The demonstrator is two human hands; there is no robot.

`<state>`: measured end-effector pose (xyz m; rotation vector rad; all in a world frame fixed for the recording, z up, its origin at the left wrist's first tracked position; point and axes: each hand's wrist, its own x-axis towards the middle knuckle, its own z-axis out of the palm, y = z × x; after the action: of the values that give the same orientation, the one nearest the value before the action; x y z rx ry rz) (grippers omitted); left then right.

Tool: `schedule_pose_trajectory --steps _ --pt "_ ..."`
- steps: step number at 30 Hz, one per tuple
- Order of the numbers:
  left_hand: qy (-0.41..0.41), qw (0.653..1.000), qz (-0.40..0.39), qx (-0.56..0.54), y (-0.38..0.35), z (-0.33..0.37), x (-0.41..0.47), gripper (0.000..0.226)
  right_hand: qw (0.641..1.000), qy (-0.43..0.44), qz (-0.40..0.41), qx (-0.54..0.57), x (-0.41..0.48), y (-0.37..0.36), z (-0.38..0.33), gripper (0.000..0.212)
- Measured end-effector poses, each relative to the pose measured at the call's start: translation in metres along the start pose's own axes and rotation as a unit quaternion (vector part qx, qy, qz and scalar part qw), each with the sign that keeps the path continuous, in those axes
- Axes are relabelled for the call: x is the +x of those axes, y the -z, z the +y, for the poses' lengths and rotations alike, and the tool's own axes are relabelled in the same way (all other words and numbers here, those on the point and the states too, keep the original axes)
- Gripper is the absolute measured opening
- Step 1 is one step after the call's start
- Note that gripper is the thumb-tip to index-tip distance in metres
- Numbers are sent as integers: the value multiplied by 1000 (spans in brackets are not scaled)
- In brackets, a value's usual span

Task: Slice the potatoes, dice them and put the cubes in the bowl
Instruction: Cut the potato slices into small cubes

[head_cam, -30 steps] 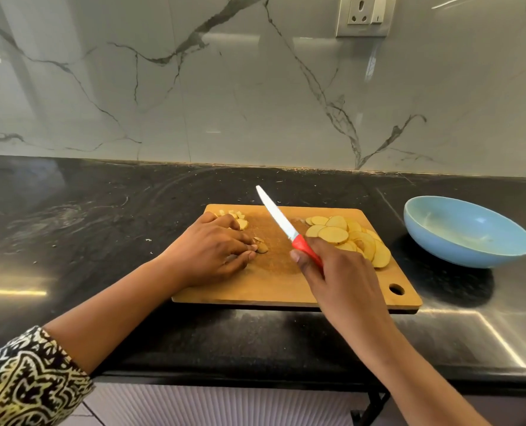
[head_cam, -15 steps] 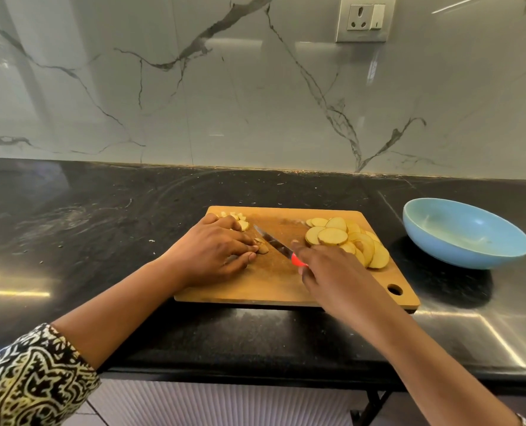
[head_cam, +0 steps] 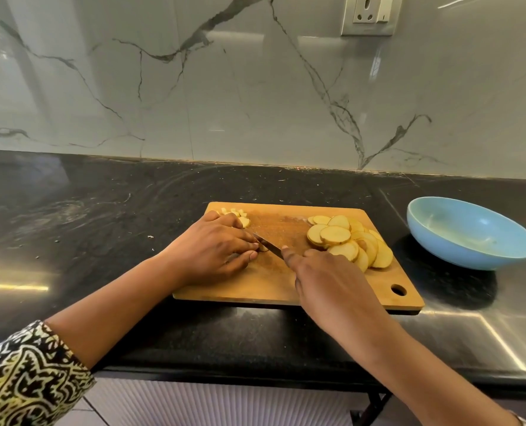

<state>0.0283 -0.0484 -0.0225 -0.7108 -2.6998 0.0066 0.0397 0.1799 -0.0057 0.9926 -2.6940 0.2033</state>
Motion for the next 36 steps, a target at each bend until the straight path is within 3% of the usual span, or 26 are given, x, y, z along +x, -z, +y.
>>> schedule_pose_trajectory --steps 5,10,19,24,28,36 --pt "-7 1000 18 21 1 4 0 46 999 17 -35 -22 14 -5 -6 57" --pt "13 1000 -14 18 2 5 0 52 999 15 -36 -30 -12 -5 -5 58" --pt "34 999 -28 -17 -2 -1 1 54 999 2 -19 48 -28 18 16 49" --pt "113 989 -14 -91 3 -7 13 34 997 -29 4 78 -33 23 23 46" --pt "119 988 -70 -73 2 -5 23 40 994 -52 9 101 -38 17 23 46" --pt "93 977 -120 -152 5 -13 33 37 991 -71 23 111 -44 11 25 47"
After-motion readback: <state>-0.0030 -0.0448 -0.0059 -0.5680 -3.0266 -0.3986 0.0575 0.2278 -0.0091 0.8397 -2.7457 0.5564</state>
